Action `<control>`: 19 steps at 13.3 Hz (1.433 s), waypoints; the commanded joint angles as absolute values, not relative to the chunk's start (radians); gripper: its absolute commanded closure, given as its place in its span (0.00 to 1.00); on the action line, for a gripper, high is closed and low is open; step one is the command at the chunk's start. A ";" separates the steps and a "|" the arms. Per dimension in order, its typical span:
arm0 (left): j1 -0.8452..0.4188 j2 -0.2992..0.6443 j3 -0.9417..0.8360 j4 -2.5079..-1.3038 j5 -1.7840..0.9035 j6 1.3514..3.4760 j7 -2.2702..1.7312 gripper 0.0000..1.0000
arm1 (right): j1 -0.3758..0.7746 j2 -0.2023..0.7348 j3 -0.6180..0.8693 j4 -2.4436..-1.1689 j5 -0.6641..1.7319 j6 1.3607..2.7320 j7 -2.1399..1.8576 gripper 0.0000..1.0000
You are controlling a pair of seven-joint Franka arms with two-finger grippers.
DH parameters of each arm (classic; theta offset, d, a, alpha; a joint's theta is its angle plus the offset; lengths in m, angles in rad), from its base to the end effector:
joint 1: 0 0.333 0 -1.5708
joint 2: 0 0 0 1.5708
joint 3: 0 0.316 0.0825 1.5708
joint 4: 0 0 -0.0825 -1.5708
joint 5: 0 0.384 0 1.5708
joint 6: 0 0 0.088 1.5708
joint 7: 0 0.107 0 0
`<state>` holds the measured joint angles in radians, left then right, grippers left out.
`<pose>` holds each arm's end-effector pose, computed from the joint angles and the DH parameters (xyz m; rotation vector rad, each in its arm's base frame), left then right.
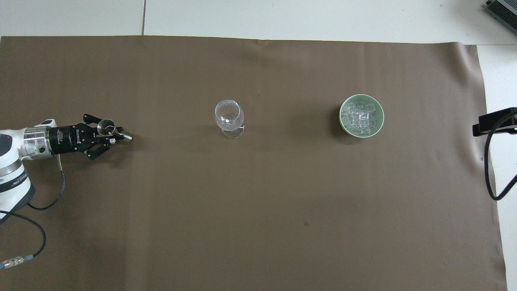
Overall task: Pour wine and add ice with both arms
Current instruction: 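Close the left gripper around the silver jigger, then lift the jigger with the left gripper and carry it to the glass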
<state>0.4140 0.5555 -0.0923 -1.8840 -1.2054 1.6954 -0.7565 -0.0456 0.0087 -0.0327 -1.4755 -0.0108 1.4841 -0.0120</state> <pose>0.5853 0.1042 0.2249 1.2640 1.5296 -1.0088 0.5469 -0.0441 0.6567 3.1288 -0.1052 -0.0009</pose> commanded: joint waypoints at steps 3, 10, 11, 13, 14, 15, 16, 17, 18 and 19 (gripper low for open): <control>0.411 0.548 -0.086 -1.907 -1.224 1.692 -0.744 1.00 | -0.048 -0.008 -0.031 -1.491 0.006 1.483 0.005 0.00; 0.402 0.538 -0.103 -1.853 -1.192 1.660 -0.755 1.00 | -0.048 -0.008 -0.031 -1.491 0.006 1.483 0.005 0.00; 0.393 0.532 -0.104 -1.839 -1.166 1.658 -0.759 1.00 | -0.048 -0.008 -0.031 -1.493 0.006 1.483 0.005 0.00; 0.355 0.493 -0.103 -1.836 -1.154 1.664 -0.784 1.00 | -0.048 -0.008 -0.031 -1.491 0.006 1.483 0.005 0.00; 0.335 0.467 -0.103 -1.838 -1.154 1.677 -0.798 1.00 | -0.048 -0.008 -0.031 -1.491 0.006 1.483 0.005 0.00; 0.309 0.441 -0.100 -1.838 -1.152 1.687 -0.817 1.00 | -0.048 -0.008 -0.031 -1.491 0.006 1.483 0.005 0.00; 0.279 0.416 -0.100 -1.839 -1.149 1.712 -0.837 1.00 | -0.048 -0.008 -0.031 -1.493 0.006 1.483 0.005 0.00; 0.258 0.394 -0.100 -1.844 -1.141 1.732 -0.859 1.00 | -0.048 -0.008 -0.031 -1.491 0.006 1.483 0.005 0.00; 0.229 0.368 -0.100 -1.847 -1.141 1.744 -0.889 1.00 | -0.048 -0.008 -0.031 -1.491 0.006 1.483 0.005 0.00; 0.207 0.348 -0.098 -1.848 -1.141 1.758 -0.922 1.00 | -0.048 -0.008 -0.031 -1.491 0.006 1.483 0.005 0.00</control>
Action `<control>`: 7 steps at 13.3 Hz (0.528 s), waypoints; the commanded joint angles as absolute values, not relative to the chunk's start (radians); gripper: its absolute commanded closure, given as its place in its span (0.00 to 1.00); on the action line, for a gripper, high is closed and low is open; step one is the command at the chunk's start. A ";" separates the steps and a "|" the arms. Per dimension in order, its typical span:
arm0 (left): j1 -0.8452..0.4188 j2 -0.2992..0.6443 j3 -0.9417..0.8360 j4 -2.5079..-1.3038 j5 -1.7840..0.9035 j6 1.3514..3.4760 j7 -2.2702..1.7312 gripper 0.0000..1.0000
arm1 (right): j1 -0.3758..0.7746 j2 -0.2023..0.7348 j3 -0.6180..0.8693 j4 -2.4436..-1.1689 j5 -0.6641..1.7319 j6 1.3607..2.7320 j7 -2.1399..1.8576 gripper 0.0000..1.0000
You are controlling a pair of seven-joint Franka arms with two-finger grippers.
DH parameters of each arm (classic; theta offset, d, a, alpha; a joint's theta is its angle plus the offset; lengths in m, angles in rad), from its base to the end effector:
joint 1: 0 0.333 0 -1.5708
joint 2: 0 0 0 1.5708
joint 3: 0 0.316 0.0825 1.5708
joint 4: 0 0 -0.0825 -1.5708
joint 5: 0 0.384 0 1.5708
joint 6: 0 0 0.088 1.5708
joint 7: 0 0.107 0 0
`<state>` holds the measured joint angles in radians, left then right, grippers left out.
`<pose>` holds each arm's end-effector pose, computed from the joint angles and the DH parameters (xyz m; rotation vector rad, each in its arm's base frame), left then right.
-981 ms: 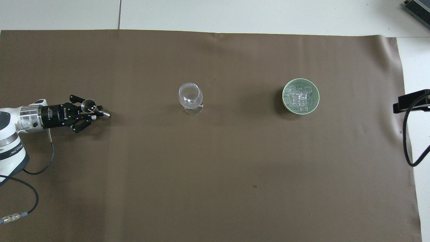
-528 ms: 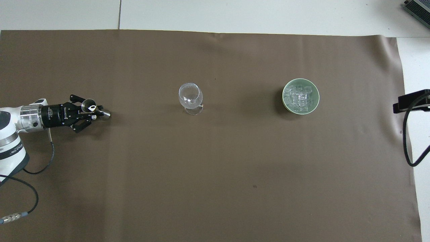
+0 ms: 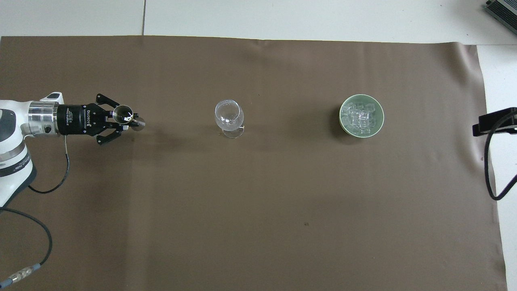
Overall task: Pour wine and add ice with both arms
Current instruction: 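Lift the jigger with the left gripper and carry it to the glass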
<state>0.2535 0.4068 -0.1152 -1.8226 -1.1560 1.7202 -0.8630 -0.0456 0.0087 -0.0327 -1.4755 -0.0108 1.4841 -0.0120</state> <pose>0.6194 0.0063 0.3336 1.5038 1.4336 -0.9646 0.5469 -0.0441 0.6567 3.1288 -0.1052 -0.0009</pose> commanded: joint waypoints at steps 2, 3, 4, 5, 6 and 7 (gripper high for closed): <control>0.164 0.321 -0.098 -1.850 -1.140 1.787 -0.960 1.00 | -0.048 -0.008 -0.031 -1.493 0.006 1.483 0.005 0.00; 0.147 0.311 -0.098 -1.853 -1.140 1.795 -0.972 1.00 | -0.048 -0.008 -0.031 -1.493 0.006 1.483 0.005 0.00; 0.126 0.295 -0.097 -1.855 -1.140 1.808 -0.986 1.00 | -0.048 -0.008 -0.031 -1.493 0.006 1.483 0.005 0.00; 0.106 0.279 -0.097 -1.858 -1.131 1.821 -1.009 1.00 | -0.048 -0.008 -0.031 -1.491 0.006 1.483 0.005 0.00; 0.092 0.269 -0.097 -1.862 -1.124 1.833 -1.018 1.00 | -0.048 -0.008 -0.031 -1.491 0.006 1.483 0.005 0.00; 0.074 0.256 -0.095 -1.865 -1.124 1.847 -1.025 1.00 | -0.048 -0.008 -0.031 -1.491 0.006 1.483 0.005 0.00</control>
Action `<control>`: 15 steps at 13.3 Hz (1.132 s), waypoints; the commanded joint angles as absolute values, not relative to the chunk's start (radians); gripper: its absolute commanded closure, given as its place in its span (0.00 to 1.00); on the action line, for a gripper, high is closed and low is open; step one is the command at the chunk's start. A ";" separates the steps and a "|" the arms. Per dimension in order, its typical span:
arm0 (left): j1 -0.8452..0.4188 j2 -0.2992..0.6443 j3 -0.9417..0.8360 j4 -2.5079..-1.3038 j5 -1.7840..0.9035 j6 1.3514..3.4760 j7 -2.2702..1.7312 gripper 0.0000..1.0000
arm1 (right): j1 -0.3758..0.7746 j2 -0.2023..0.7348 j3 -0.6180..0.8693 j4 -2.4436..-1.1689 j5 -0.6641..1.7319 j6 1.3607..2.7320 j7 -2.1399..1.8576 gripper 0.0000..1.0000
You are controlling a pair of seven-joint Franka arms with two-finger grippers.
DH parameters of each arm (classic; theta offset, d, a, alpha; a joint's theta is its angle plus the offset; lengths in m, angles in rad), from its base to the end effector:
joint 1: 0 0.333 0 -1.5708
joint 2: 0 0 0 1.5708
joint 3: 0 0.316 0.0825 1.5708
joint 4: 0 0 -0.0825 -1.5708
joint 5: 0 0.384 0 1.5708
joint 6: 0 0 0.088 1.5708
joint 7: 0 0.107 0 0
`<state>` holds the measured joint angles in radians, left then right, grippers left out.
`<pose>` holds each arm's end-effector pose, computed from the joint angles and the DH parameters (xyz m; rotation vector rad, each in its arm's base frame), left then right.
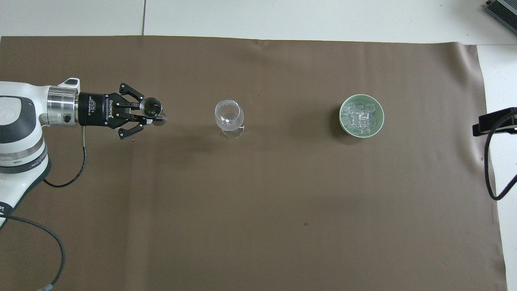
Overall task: Pour wine and add ice with both arms
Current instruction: 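Lift the jigger with the left gripper and carry it to the glass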
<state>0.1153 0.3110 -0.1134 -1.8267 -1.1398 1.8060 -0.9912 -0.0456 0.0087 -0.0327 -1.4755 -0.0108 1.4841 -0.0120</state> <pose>0.6184 -0.0696 0.3869 1.5857 1.4679 -0.9343 0.5469 -0.0441 0.6567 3.1288 -0.1052 -0.0009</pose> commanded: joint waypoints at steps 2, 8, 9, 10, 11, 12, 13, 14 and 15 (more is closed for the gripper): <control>0.043 0.230 -0.095 -1.865 -1.089 1.873 -1.069 1.00 | -0.048 -0.008 -0.031 -1.491 0.006 1.483 0.005 0.00; -0.015 0.206 -0.095 -1.867 -1.074 1.943 -1.250 1.00 | -0.048 -0.008 -0.031 -1.491 0.006 1.483 0.005 0.00; -0.017 0.204 -0.097 -1.867 -1.074 1.957 -1.279 1.00 | -0.048 -0.008 -0.031 -1.491 0.006 1.483 0.005 0.00; -0.028 0.203 -0.097 -1.867 -1.074 1.973 -1.301 1.00 | -0.048 -0.008 -0.031 -1.491 0.006 1.483 0.005 0.00; -0.037 0.202 -0.097 -1.868 -1.074 1.992 -1.319 1.00 | -0.048 -0.008 -0.031 -1.491 0.006 1.483 0.005 0.00; -0.038 0.204 -0.097 -1.868 -1.074 2.002 -1.334 1.00 | -0.048 -0.008 -0.031 -1.491 0.006 1.483 0.005 0.00; -0.050 0.203 -0.097 -1.867 -1.074 2.012 -1.345 1.00 | -0.048 -0.008 -0.031 -1.491 0.006 1.483 0.005 0.00; -0.055 0.202 -0.095 -1.868 -1.074 2.028 -1.359 1.00 | -0.048 -0.008 -0.031 -1.491 0.006 1.483 0.005 0.00; -0.072 0.202 -0.095 -1.868 -1.072 2.043 -1.367 1.00 | -0.048 -0.008 -0.031 -1.491 0.006 1.483 0.005 0.00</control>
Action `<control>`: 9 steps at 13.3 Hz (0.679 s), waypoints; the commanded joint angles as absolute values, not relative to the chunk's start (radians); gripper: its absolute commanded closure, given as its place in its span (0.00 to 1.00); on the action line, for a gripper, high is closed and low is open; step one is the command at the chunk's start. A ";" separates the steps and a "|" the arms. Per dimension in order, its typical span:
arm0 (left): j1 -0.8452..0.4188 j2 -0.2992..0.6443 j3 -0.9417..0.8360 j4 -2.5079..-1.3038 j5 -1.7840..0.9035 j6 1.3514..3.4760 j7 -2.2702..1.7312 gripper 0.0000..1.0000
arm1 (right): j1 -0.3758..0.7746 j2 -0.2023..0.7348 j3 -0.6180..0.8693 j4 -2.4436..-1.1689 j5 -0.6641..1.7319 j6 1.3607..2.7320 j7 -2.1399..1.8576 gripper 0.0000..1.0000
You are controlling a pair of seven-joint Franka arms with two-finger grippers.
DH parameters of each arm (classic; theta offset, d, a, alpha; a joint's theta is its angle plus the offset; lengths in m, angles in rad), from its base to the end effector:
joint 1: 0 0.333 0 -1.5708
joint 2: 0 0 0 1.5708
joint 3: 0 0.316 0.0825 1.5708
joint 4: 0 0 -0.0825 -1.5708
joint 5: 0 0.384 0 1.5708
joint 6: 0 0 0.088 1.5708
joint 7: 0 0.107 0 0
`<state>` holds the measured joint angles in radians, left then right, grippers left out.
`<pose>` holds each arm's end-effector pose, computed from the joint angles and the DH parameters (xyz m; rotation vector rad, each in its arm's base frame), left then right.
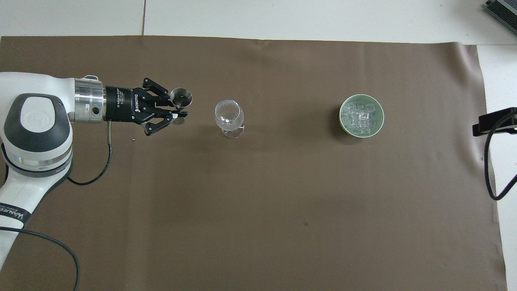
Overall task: Pour wine and add ice with both arms
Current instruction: 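Lift the jigger with the left gripper and carry it to the glass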
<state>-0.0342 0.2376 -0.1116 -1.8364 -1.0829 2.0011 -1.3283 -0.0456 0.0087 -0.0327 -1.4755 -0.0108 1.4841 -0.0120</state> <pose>0.6125 -0.1396 0.4251 1.5089 1.7464 -0.8941 0.5469 -0.0441 0.6567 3.1288 -0.1052 -0.0009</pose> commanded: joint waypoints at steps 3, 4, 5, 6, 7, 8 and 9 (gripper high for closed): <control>-0.103 0.202 -0.095 -1.867 -1.025 2.098 -1.414 1.00 | -0.048 -0.008 -0.031 -1.491 0.006 1.483 0.005 0.00; -0.107 0.202 -0.095 -1.867 -1.013 2.112 -1.426 1.00 | -0.048 -0.008 -0.031 -1.491 0.006 1.483 0.005 0.00; -0.123 0.202 -0.095 -1.867 -1.006 2.127 -1.436 1.00 | -0.048 -0.008 -0.031 -1.493 0.006 1.483 0.005 0.00; -0.124 0.202 -0.095 -1.867 -1.003 2.143 -1.445 1.00 | -0.048 -0.008 -0.031 -1.491 0.006 1.483 0.005 0.00; -0.133 0.202 -0.095 -1.865 -1.003 2.155 -1.456 1.00 | -0.048 -0.008 -0.031 -1.491 0.006 1.483 0.005 0.00; -0.146 0.204 -0.095 -1.864 -1.002 2.172 -1.474 1.00 | -0.048 -0.008 -0.031 -1.491 0.006 1.483 0.005 0.00; -0.147 0.206 -0.095 -1.862 -1.002 2.189 -1.482 1.00 | -0.048 -0.008 -0.031 -1.493 0.006 1.483 0.005 0.00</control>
<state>-0.1194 0.2369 -0.1114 -1.8367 -1.0214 2.1475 -1.4378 -0.0456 0.0087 -0.0327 -1.4755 -0.0108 1.4841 -0.0120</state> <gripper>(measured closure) 0.789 0.000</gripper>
